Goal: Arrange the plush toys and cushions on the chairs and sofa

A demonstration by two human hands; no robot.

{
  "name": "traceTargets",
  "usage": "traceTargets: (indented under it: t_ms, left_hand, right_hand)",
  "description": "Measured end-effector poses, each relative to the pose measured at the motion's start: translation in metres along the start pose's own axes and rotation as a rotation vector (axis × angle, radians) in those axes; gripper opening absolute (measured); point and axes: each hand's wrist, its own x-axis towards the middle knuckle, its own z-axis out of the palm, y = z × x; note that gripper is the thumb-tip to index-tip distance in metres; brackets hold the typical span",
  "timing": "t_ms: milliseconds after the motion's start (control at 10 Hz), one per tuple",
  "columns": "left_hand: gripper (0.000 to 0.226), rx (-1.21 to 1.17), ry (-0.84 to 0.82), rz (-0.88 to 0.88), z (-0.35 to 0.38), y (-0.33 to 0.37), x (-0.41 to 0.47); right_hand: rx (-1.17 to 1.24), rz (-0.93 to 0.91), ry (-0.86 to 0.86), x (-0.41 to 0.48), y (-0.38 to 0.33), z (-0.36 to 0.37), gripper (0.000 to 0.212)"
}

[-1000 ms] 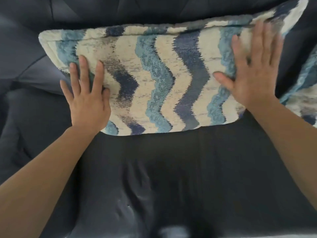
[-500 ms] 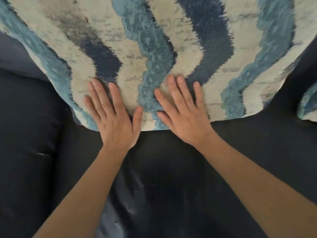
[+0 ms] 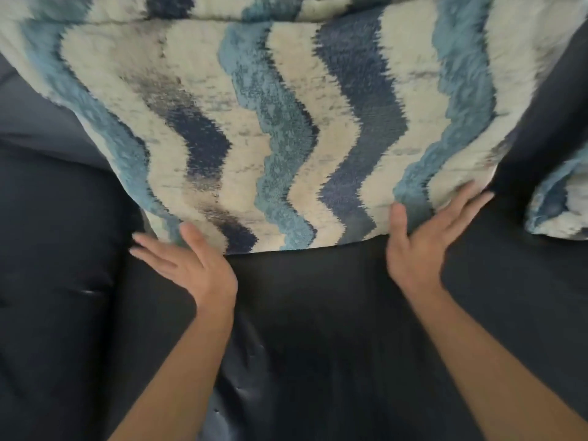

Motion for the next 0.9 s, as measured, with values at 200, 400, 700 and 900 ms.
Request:
traceTargets:
  t_ms: [200,400,700,900]
  left_hand:
    - [0.083,-0.483,0.016,-0.514,0.037,0.067,0.060]
    - [0.074,-0.282,-0.075,-0.288,0.005,0.090,0.056]
    - [0.073,0.517,-0.154,0.504,0.011,0.154,0.052]
    - [0.078,0.635,-0.545,0.366,-0.038,0.193,0.033]
  right_hand:
    - [0.258,0.437,0.095,0.041,-0.056,0.044,0.115]
    - [0.192,0.228,0.092,0.031,-0.065,0.001,0.116]
    - [-0.156,0.097,-0.109,0.097,-0.137,-0.015,0.107]
    - [-0.084,0.257,-0.457,0.085,-0.188,-0.085,0.105]
